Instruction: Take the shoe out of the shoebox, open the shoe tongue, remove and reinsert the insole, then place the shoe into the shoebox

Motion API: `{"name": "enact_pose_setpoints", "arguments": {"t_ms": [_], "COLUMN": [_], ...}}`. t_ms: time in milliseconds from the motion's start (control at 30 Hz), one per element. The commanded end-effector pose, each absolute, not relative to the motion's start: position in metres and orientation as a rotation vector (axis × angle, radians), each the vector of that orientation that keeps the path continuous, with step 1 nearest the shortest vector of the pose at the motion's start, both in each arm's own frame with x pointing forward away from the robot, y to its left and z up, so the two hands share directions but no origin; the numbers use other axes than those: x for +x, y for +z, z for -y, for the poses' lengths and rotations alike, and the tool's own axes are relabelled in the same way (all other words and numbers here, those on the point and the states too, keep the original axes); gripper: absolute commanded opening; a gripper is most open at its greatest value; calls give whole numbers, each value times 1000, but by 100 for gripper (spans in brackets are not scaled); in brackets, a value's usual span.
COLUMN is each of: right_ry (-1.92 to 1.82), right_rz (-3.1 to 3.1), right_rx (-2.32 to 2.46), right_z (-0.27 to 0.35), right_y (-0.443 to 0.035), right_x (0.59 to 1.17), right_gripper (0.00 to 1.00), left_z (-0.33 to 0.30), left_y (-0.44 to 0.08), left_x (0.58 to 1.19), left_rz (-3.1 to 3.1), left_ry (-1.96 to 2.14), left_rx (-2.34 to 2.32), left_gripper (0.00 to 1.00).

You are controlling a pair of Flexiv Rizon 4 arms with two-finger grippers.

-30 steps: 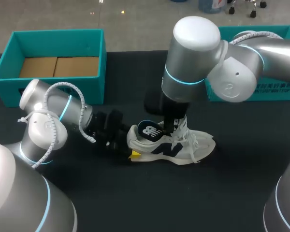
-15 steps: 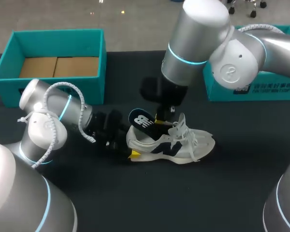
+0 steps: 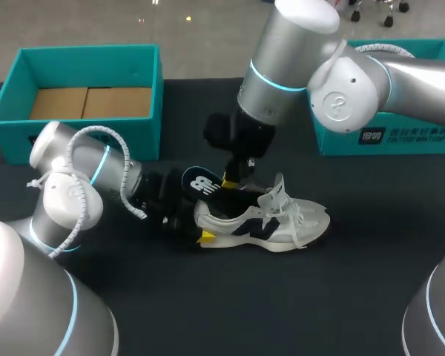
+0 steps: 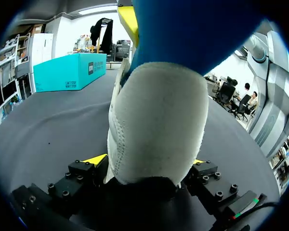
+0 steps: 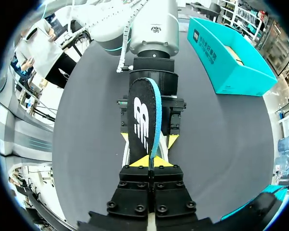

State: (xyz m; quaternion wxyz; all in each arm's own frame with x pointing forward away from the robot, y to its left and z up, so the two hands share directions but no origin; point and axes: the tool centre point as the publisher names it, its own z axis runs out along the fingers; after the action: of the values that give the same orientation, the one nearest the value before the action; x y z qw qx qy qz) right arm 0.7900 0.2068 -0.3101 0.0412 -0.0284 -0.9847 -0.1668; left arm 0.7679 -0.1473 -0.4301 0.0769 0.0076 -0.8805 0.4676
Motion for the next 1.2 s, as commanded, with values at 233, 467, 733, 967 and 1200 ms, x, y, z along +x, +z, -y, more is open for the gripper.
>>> {"name": "enact_pose_setpoints", "arguments": {"t_ms": [233,467,733,967,1200], "right_ry": [-686,-740,-766,-791,-793], "right_rz": [2934,2885,2830,2803,2787], "right_rx": [-111,-115,-100,-111,-132], "right_z": [-196,-194,-197,-202,-202], "right_y": [-321,-324,-332,-340,-345], "right_x": [791,790,785,780,778], "right_gripper": [20,21,22,22,12], "left_z": [147,147,147,147,147], "left_y": [-432,-432,-432,-432,-432], "left_x": [769,769,769,769,769], "left_rz": [2639,2639,2639,2639,2639], "left_ry": [1399,1399,1399,1399,1399], "left_rx": [23,23,23,23,23], "left_gripper": [0,0,0,0,0]}}
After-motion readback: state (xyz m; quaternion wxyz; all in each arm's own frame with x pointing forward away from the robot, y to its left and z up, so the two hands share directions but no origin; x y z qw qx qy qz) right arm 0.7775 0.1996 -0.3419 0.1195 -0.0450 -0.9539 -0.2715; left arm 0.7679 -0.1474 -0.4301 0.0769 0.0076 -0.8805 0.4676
